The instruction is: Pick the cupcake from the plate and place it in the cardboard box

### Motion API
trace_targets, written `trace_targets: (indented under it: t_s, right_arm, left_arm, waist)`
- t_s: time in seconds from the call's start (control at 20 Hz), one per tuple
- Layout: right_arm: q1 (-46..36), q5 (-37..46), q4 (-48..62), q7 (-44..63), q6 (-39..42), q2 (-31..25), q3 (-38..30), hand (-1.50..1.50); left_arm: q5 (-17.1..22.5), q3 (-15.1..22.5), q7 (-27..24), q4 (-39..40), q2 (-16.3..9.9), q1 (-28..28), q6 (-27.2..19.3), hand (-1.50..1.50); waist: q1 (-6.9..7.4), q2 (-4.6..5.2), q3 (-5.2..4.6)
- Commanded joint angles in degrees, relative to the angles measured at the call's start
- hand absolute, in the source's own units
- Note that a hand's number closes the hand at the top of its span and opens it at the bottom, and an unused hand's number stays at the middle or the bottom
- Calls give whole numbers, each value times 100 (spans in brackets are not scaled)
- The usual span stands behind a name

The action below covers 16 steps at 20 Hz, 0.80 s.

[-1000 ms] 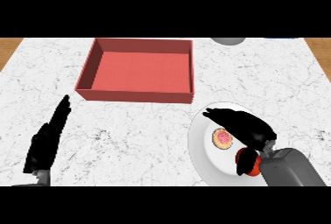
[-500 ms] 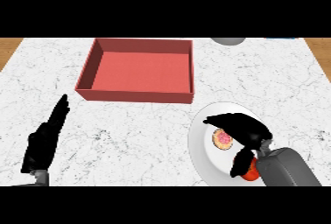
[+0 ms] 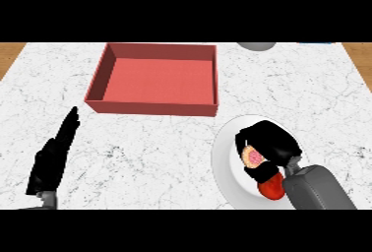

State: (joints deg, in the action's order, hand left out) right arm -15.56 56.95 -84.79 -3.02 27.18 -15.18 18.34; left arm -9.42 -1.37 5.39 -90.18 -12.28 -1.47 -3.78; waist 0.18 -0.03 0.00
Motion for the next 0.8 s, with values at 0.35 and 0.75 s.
trace_targets:
  t_s: [0.35, 0.75]
  right_arm:
    - [-2360, 48, 2115, -1592, -750, -638, -946, 150]
    - [-3796, 6, 3923, -2754, -1572, -1066, -1523, 150]
  left_arm:
    - [-199, 271, -263, 211, 225, 321, 32, 0]
    - [-130, 267, -164, 356, 227, 501, 143, 0]
  waist:
    - [542, 239, 18]
    - [622, 251, 14]
